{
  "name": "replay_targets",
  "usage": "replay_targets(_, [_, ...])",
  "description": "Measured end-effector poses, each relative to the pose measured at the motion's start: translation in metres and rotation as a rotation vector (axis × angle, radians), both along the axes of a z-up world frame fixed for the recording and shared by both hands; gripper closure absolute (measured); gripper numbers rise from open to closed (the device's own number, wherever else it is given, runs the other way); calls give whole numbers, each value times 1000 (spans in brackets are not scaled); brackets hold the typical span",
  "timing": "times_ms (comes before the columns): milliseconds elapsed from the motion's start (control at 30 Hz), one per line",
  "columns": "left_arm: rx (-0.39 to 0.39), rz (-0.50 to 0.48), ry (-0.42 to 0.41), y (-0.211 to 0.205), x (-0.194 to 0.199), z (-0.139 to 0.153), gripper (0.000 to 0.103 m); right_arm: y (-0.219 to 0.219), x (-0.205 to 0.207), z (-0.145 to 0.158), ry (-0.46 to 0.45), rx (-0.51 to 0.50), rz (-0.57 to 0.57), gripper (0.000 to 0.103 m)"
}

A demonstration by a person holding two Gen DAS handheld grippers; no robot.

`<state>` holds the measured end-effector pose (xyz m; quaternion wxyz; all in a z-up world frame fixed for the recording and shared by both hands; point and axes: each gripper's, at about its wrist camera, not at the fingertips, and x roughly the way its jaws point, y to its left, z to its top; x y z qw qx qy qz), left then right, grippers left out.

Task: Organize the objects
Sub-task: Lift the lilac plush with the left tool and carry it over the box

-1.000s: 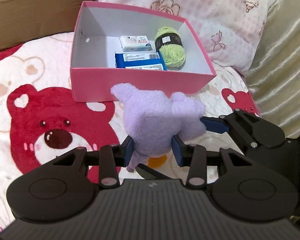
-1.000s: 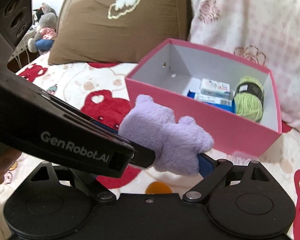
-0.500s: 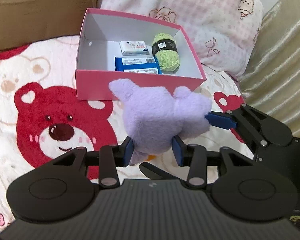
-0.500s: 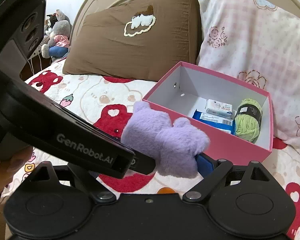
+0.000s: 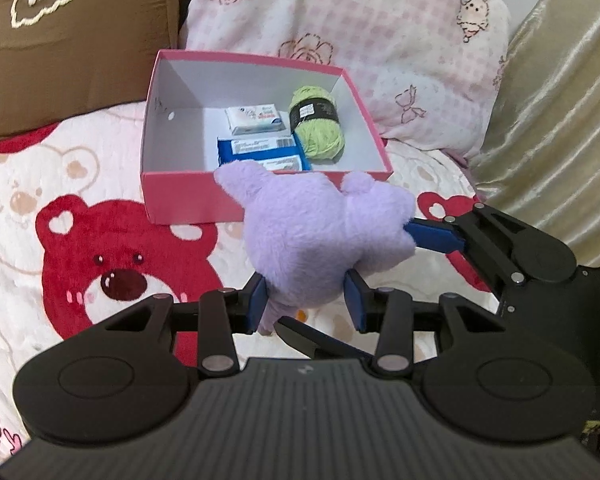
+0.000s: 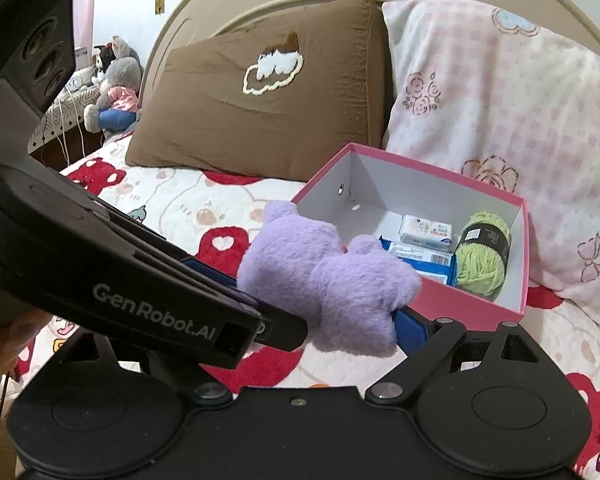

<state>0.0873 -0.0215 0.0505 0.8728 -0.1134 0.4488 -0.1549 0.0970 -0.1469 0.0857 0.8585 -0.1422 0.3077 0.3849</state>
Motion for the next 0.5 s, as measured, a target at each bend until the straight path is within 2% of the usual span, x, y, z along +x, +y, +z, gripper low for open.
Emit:
replay_targets(300, [38,-13,-84,-2,7,37,63,-12,7,29,-37,103,24,9])
replay_targets(500, [60,11,-135,0,22,54,63,-7,17,41,-75,135,24,13])
